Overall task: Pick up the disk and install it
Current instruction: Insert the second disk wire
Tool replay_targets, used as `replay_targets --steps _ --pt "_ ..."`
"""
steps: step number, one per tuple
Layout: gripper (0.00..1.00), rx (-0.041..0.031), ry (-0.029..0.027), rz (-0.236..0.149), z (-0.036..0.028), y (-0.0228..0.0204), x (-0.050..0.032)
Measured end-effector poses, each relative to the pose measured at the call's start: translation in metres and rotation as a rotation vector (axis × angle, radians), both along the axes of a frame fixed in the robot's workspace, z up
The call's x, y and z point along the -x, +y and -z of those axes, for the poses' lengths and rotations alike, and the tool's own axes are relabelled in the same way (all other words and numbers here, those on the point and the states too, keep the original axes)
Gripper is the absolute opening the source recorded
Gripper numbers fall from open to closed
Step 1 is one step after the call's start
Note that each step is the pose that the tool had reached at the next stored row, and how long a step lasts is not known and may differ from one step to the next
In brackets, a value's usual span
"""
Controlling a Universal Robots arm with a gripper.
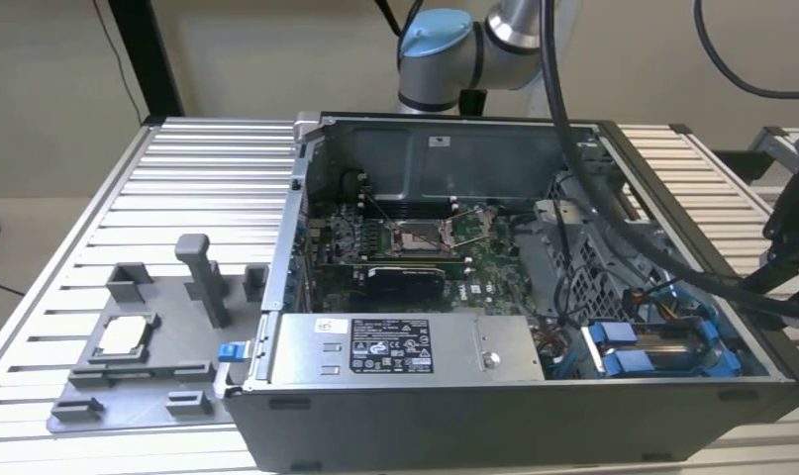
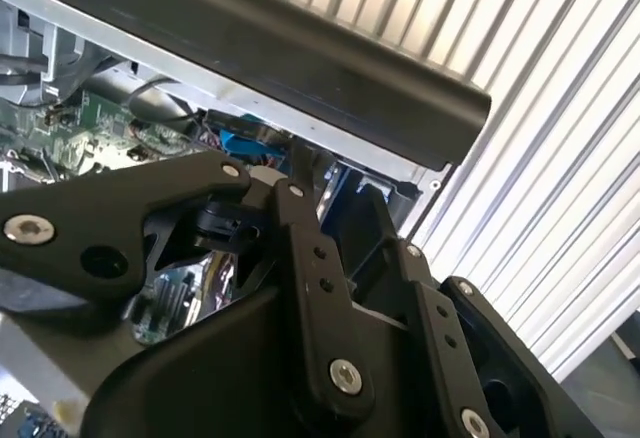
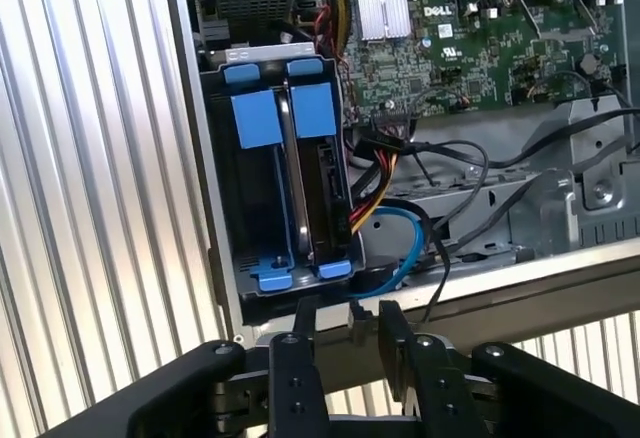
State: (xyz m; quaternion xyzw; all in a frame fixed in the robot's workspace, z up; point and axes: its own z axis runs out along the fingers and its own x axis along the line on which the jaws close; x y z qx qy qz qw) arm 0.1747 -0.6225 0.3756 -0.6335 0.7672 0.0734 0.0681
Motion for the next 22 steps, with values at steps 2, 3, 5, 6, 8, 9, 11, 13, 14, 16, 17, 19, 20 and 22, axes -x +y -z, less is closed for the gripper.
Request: replay_targets --steps 2,3,5,6,8,9,11,13,14,16,17,19,20,22 --pt "1.0 -0.0041 -0.0021 0.0 0.0031 0.0 0.0006" --pt "1.0 -0.0045 -0.0023 0.0 0.0033 0.0 0.0005" --pt "1.0 -0.0045 -0.0023 -0.001 0.0033 0.0 0.0006" --pt "1.0 -0.0046 -0.0023 -0.001 0.0033 0.0 0.0006" --pt "1.0 -0.0048 -0.0023 -0.001 0.0034 0.0 0.0006" --pt "1.0 -0.0048 -0.0023 -0.001 0.0034 0.0 0.0006" --pt "1.0 -0.0048 -0.0023 -0.001 0.0034 0.0 0.0006" --pt "1.0 -0.0048 -0.0023 -0.001 0.0034 0.0 0.0006" --pt "1.0 -0.0052 -0.0023 -0.001 0.0036 -0.0001 0.0006" --pt "1.0 -0.0077 -0.0032 -0.001 0.0042 0.0 0.0006" --pt "1.0 -0.0094 -0.0035 -0.001 0.0046 0.0001 0.0006" --pt "1.0 -0.0145 -0.0047 -0.001 0.0056 0.0001 0.0006" --pt "1.0 -0.0151 -0.0048 -0.001 0.0056 0.0001 0.0006" --pt "1.0 -0.0151 -0.0049 -0.002 0.0056 0.0001 0.0006"
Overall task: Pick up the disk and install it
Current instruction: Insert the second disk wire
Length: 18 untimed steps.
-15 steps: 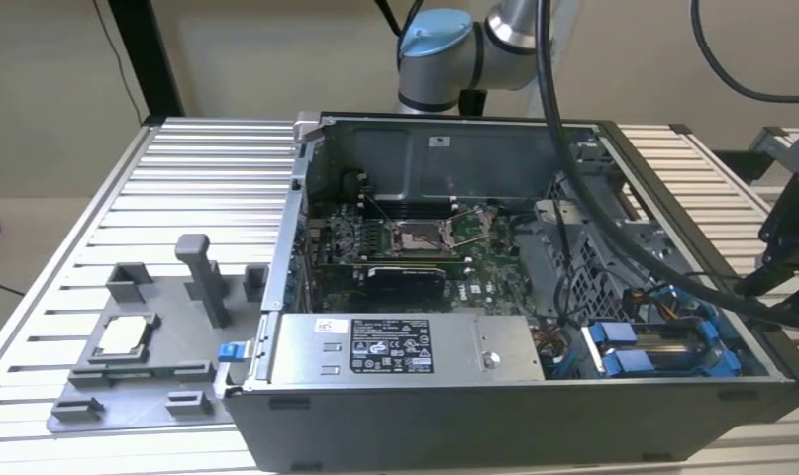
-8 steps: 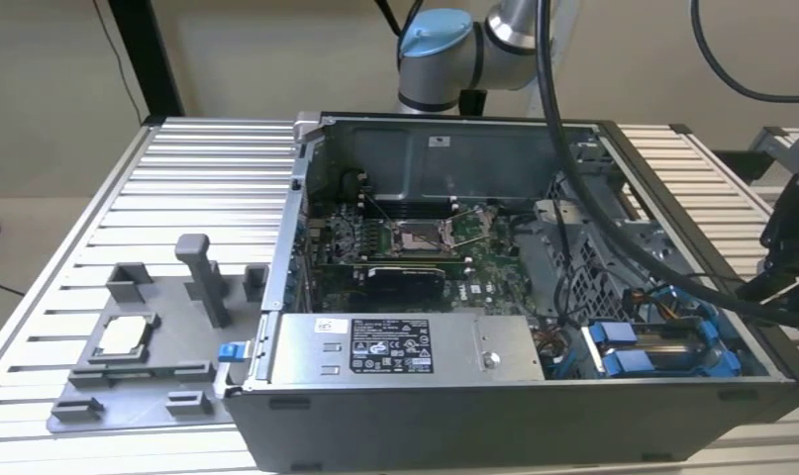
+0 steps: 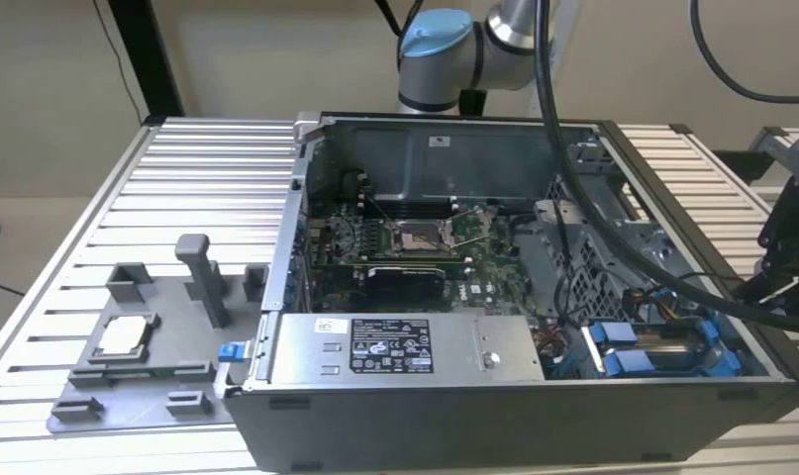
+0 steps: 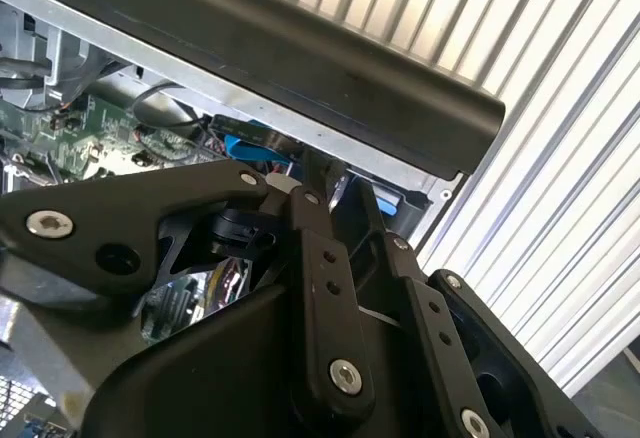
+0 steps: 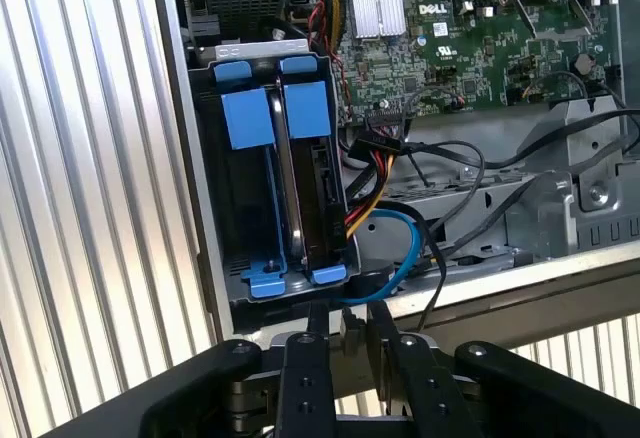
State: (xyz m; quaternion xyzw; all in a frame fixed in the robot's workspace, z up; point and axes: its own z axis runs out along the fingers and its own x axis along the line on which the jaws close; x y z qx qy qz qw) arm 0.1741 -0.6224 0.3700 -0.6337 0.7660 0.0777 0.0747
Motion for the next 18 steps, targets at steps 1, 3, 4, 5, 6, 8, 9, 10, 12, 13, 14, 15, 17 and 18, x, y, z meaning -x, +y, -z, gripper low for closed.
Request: replay_targets --steps 1,3,4,5,6,8,9,10,12,13,14,15,17,18 --pt "1.0 0.0001 0.0 0.0 0.0 0.0 0.0" --pt "1.0 0.0001 0.0 0.0 -0.0001 0.0 0.0" --pt "1.0 0.0001 0.0 0.0 -0.0001 0.0 0.0" --pt "1.0 0.0001 0.0 0.0 -0.0001 0.0 0.0" --pt "1.0 0.0001 0.0 0.0 -0.0001 0.0 0.0" --pt "1.0 0.0001 0.0 0.0 0.0 0.0 0.0" --pt "1.0 0.0001 -0.0001 0.0 0.0 0.0 0.0" --pt "1.0 0.0002 0.0 0.0 0.0 0.0 0.0" --pt "1.0 0.0 0.0 0.0 0.0 0.0 0.0002" --pt "1.0 0.0002 0.0 0.0 -0.0001 0.0001 0.001" --pt "1.0 0.0005 -0.0001 0.0 -0.0001 0.0002 0.0019" --pt "1.0 0.0006 0.0 0.0 0.0 0.0003 0.0029" --pt "1.0 0.0015 0.0 0.0 0.0 0.0004 0.0054" --pt "1.0 0.0016 0.0 0.0 0.0 0.0005 0.0076"
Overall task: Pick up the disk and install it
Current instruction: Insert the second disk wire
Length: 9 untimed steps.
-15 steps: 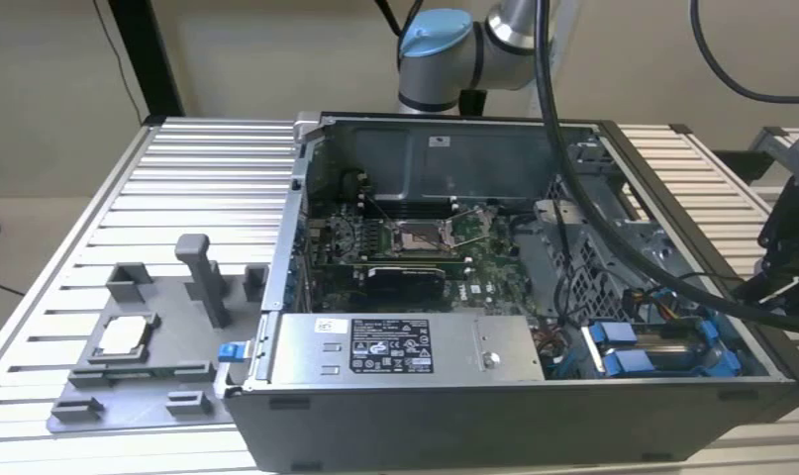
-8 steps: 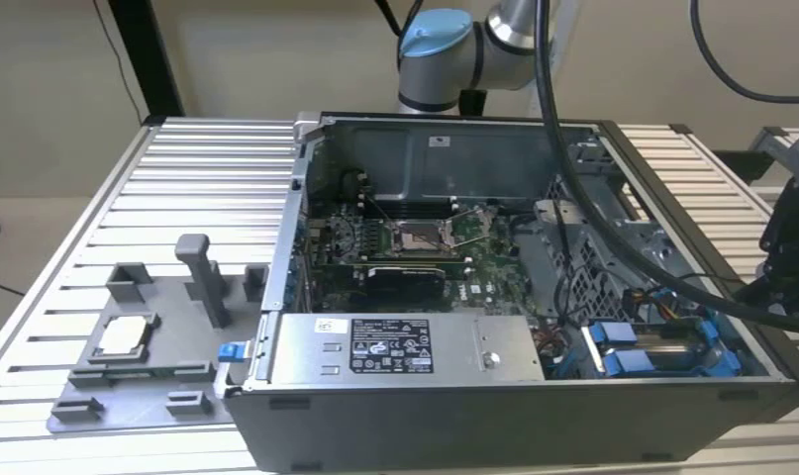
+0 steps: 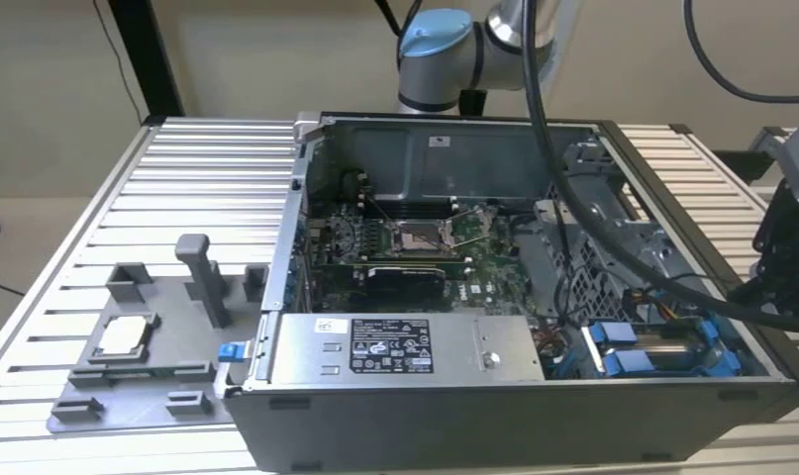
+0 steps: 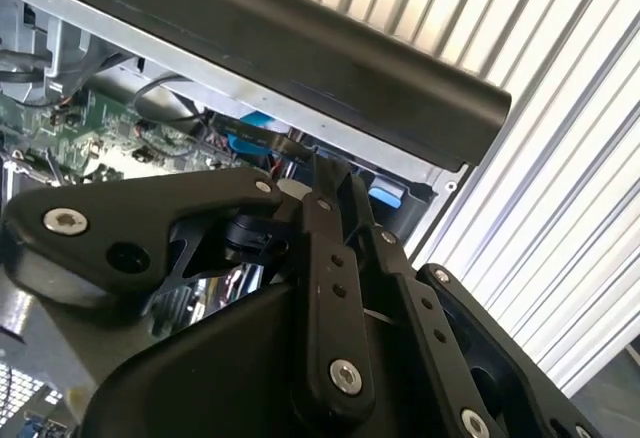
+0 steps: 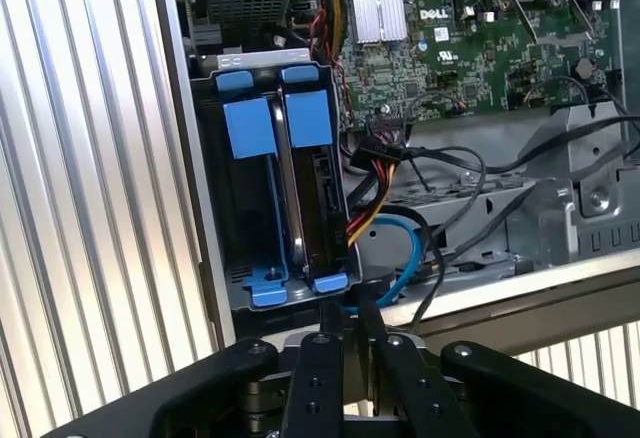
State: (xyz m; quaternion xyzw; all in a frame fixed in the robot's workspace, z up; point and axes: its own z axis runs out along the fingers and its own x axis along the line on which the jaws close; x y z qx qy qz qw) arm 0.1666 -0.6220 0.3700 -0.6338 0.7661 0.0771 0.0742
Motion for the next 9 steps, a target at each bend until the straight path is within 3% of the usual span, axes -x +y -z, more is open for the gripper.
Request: replay_targets --steps 4,9 --pt "1.0 0.0001 0.0 0.0 0.0 0.0007 0.0134" --pt "1.0 0.0 0.0 0.0 0.0001 0.0033 0.0196"
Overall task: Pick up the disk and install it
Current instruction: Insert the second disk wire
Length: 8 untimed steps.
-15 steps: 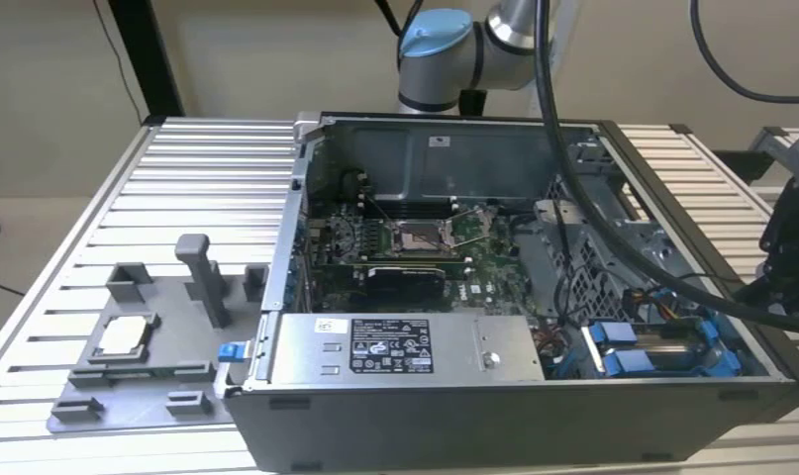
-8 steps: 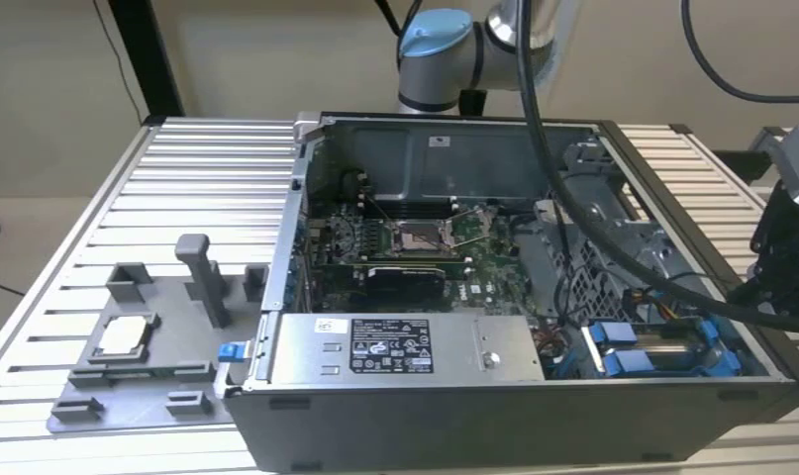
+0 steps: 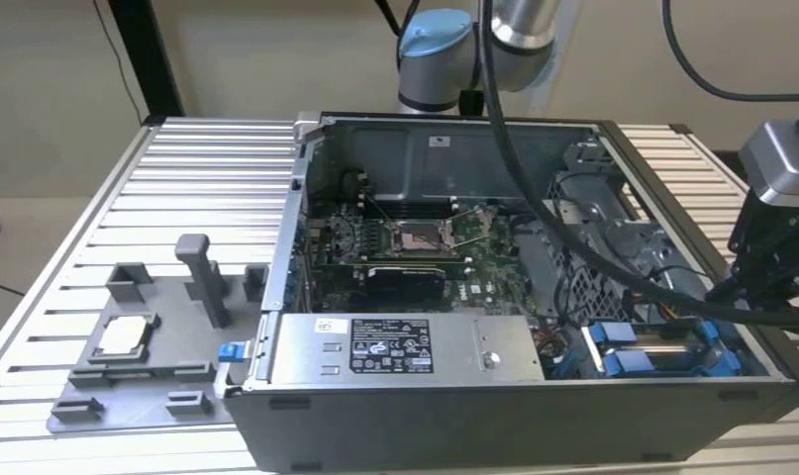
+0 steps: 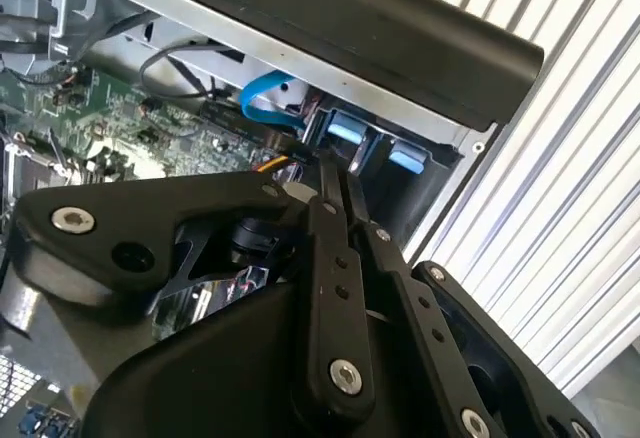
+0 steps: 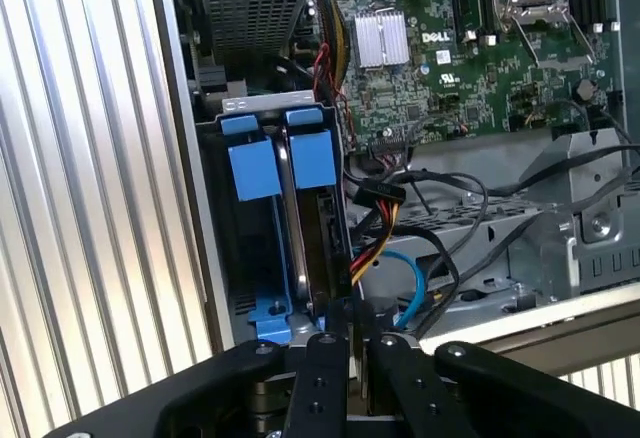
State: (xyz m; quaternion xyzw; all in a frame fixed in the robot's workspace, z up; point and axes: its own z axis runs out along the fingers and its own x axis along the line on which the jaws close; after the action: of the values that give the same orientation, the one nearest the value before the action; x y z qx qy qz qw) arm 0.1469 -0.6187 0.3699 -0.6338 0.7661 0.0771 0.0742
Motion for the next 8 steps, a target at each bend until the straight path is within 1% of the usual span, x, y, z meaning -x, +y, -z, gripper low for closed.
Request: replay_targets --steps 5,6,8 --pt "1.0 0.0005 0.0001 0.001 -0.0001 0.0065 0.0106" --pt "0.0 0.0006 0.0002 0.001 -0.0001 0.0071 0.0142" --pt "0.0 0.001 0.0002 0.001 0.0 0.0081 0.0206"
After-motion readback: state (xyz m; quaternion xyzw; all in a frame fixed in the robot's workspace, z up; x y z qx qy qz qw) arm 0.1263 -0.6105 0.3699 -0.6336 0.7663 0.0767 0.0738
